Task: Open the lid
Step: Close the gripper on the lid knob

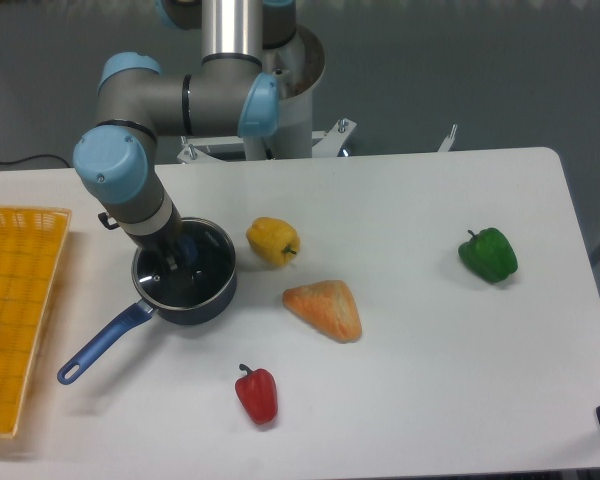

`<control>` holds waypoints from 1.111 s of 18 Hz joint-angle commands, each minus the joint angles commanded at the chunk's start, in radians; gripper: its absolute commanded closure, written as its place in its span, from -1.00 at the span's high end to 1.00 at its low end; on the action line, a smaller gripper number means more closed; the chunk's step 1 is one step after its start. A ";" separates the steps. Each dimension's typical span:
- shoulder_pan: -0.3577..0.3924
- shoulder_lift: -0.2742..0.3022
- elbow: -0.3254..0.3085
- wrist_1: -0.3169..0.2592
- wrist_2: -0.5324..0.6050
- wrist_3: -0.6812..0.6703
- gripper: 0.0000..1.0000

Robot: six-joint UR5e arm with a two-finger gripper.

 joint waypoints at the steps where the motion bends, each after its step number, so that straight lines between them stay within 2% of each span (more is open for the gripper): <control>1: 0.000 0.002 -0.003 0.000 0.006 0.005 1.00; 6: 0.002 0.002 -0.006 0.002 0.006 0.006 0.92; 10: 0.002 0.002 -0.006 0.002 0.006 0.003 0.63; 13: 0.003 0.002 0.000 0.000 0.006 0.000 0.34; 20: 0.003 0.002 0.000 -0.005 0.008 0.000 0.21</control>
